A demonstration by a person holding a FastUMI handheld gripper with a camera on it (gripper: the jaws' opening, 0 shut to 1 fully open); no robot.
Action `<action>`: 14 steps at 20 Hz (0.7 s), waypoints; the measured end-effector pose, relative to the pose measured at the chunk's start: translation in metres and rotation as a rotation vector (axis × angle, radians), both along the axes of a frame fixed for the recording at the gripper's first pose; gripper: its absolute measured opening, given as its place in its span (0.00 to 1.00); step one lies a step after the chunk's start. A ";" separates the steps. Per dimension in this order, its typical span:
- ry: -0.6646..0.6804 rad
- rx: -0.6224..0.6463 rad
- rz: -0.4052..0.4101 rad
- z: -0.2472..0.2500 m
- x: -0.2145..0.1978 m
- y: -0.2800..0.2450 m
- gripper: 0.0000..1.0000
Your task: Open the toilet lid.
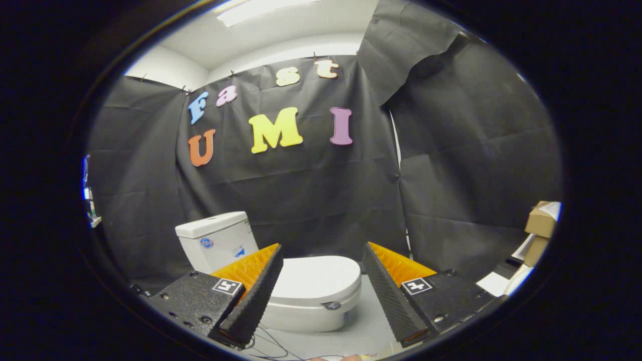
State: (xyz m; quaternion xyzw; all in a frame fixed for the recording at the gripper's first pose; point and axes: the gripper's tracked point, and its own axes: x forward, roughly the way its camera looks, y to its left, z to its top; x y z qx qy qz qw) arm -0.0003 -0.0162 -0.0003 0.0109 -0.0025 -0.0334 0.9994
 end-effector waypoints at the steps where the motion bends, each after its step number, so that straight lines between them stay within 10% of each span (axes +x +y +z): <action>1: -0.002 0.000 -0.001 0.000 0.000 -0.001 1.00; 14: 0.066 -0.010 -0.005 -0.017 0.021 0.003 1.00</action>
